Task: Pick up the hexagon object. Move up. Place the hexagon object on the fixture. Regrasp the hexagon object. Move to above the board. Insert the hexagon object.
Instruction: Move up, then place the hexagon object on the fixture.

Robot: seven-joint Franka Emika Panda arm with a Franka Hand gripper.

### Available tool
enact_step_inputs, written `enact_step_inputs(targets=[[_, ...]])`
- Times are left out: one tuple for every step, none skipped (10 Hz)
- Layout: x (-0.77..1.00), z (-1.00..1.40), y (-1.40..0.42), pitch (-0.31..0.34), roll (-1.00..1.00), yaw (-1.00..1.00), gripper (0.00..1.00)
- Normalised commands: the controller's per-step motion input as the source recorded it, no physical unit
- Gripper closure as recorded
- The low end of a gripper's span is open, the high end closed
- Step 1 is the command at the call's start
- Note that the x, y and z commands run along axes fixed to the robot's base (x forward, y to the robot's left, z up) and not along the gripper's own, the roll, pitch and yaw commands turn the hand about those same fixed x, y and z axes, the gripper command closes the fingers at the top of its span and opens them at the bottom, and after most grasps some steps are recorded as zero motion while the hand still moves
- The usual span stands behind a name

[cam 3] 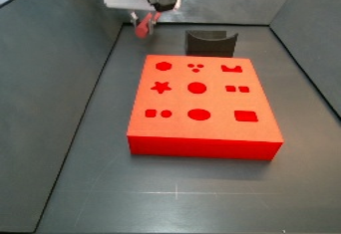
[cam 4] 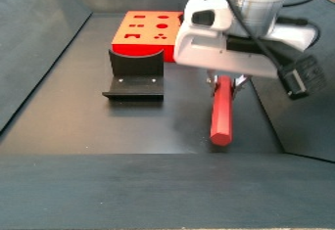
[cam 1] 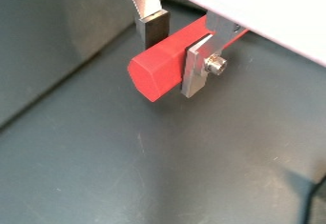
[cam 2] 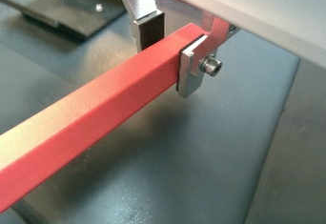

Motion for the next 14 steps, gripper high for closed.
enact_step_inputs(targets=[[-0.02, 0.35, 0.01, 0.095, 0.04, -0.03, 1.0], [-0.02, 0.22, 0.01, 0.095, 0.06, -0.03, 1.0], [0.0, 1.0, 0.0, 0.0, 0.0, 0.0, 1.0], [0.0, 1.0, 0.0, 0.001, 0.01, 0.0, 1.0], [-0.01, 1.0, 0.0, 0.031, 0.02, 0.0, 1.0], [-0.02, 1.0, 0.0, 0.048, 0.03, -0.01, 1.0], [-0.02, 1.0, 0.0, 0.065, 0.06, -0.02, 1.0], [-0.03, 1.0, 0.0, 0.072, 0.08, -0.02, 1.0], [-0.03, 1.0, 0.0, 0.075, 0.09, -0.02, 1.0], [-0.03, 1.0, 0.0, 0.086, 0.11, -0.01, 1.0], [-0.04, 1.0, 0.0, 0.093, 0.12, 0.0, 1.0], [-0.04, 0.97, 0.0, 0.102, 0.14, 0.01, 1.0], [-0.03, 0.9, 0.0, 0.101, 0.14, 0.02, 1.0], [-0.02, 0.7, 0.0, 0.098, 0.12, 0.02, 1.0]])
